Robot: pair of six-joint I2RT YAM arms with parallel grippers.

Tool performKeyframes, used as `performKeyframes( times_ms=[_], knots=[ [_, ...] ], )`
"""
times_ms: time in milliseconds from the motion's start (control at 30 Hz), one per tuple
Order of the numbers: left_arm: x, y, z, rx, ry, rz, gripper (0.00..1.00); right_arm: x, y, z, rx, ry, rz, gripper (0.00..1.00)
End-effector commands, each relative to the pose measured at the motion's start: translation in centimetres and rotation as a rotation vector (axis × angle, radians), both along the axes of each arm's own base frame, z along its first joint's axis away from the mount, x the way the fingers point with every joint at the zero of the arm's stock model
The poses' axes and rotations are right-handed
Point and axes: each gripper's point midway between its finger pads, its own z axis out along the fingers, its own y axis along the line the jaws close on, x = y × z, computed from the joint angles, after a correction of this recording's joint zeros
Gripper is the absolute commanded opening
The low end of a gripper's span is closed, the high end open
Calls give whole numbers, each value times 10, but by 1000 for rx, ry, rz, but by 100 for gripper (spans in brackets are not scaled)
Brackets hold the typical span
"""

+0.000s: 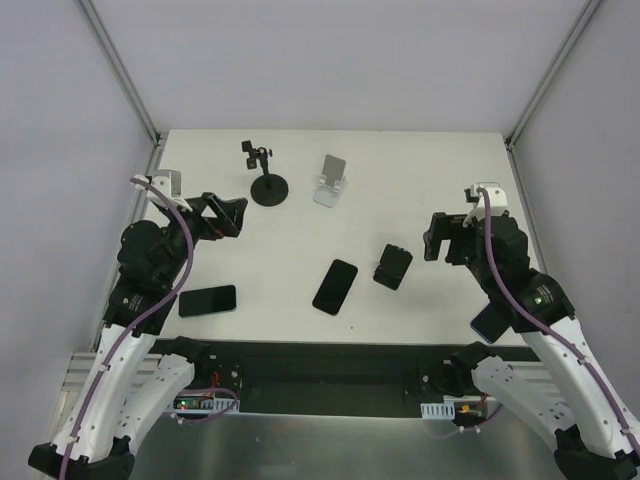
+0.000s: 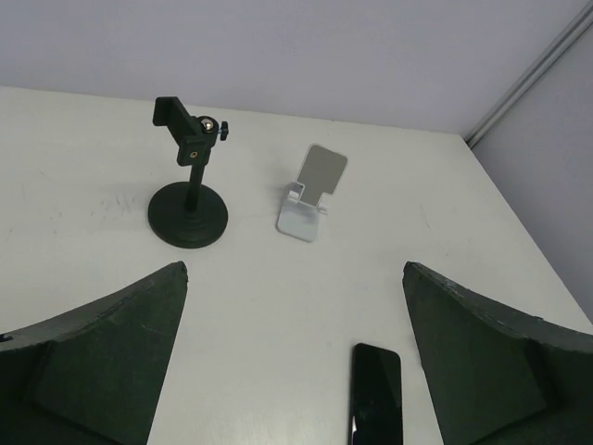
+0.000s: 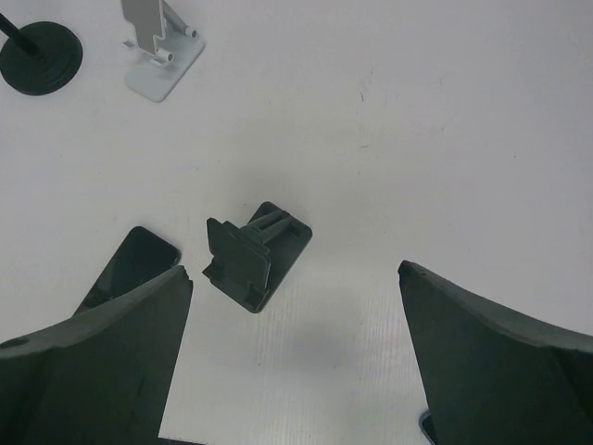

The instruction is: Place the phone on the phone stand

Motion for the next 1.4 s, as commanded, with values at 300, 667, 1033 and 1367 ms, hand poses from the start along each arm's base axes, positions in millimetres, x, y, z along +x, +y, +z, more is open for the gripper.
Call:
performKeyframes(
  times_ms=[300, 667, 1033, 1367],
  knots=[
    [54, -14, 41, -81, 46, 27, 99, 8, 6, -25, -6, 207, -78, 96],
    [114, -33, 38, 7, 69, 2, 99, 10, 20, -71, -81, 498, -109, 96],
    [108, -4, -22, 154, 70, 142, 99, 1, 24, -110, 68, 575, -286, 96],
    [97, -23, -37, 171, 87, 30, 99, 10, 42, -143, 236, 485, -419, 96]
  ],
)
